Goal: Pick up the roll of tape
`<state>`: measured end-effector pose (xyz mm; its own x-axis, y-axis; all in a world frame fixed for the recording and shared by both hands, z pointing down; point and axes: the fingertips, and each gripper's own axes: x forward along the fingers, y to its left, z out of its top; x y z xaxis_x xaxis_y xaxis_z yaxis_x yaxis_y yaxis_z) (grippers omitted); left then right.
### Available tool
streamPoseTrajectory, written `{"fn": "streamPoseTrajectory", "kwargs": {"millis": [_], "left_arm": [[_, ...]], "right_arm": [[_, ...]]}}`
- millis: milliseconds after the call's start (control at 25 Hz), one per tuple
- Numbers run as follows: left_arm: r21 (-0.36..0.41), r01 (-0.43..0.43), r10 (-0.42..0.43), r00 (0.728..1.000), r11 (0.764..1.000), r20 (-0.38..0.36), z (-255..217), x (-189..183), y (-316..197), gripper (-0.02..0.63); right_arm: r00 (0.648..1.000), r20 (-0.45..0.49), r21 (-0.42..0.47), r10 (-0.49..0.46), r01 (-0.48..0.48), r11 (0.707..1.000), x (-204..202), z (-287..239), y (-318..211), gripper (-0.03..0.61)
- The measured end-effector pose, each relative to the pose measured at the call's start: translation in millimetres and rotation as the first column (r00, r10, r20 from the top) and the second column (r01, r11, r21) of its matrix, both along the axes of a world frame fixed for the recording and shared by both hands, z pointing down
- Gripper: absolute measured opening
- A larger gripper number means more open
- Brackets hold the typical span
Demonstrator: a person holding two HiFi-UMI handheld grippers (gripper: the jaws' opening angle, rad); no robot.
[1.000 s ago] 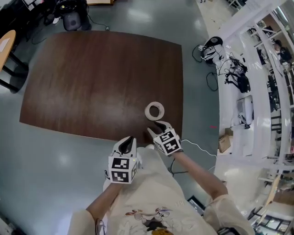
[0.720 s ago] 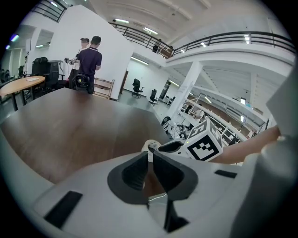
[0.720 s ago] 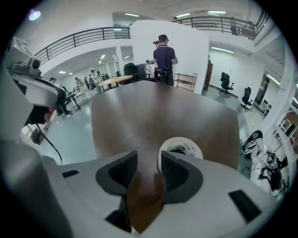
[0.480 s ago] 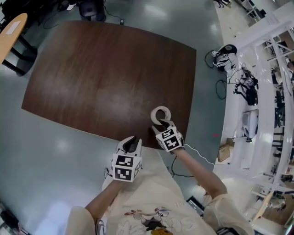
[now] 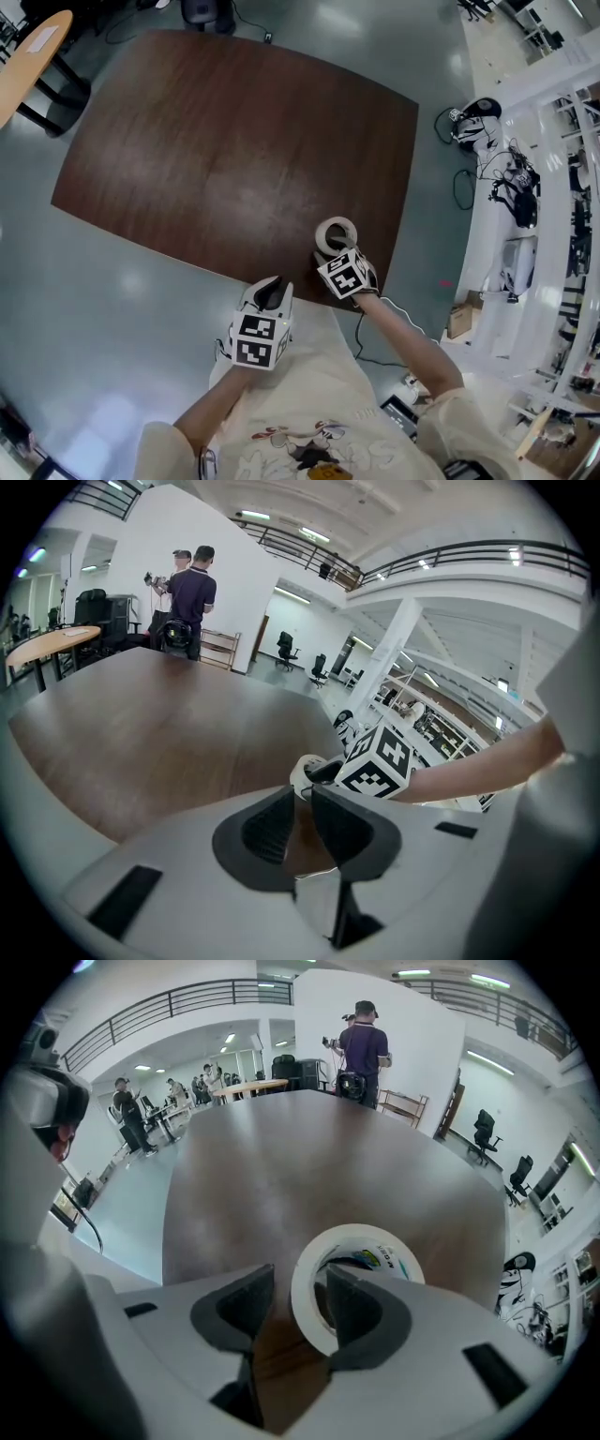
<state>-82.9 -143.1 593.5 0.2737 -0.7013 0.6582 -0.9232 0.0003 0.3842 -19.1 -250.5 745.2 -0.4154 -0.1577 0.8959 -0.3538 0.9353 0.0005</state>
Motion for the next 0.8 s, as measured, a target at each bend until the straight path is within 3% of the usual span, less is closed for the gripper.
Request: {"fn": "streamPoseTrajectory", "kwargs": {"millis": [400, 640, 800], "left_arm": [[-0.004, 0.038, -0.038, 0.999, 0.999, 0.026, -11.9, -3.6, -1.4, 0.049], [-0.011, 0.057, -0.057, 0.998, 0.998, 0.012, -10.2, -1.4, 8.9, 0.049], [0.003, 0.057, -0.057, 0.998, 0.998, 0.009, -8.1, -2.2, 12.4, 0.049]], "right_arm": [[0.99, -0.113, 0.011, -0.089, 0.091, 0.996, 3.7, 19.8, -3.5, 0.121], [0.954, -0.229, 0.056, -0.196, 0.213, 0.975, 7.3, 26.1, 5.1, 0.121], [0.954, -0.236, 0.036, -0.187, 0.201, 0.979, 5.2, 28.4, 0.9, 0.112]]}}
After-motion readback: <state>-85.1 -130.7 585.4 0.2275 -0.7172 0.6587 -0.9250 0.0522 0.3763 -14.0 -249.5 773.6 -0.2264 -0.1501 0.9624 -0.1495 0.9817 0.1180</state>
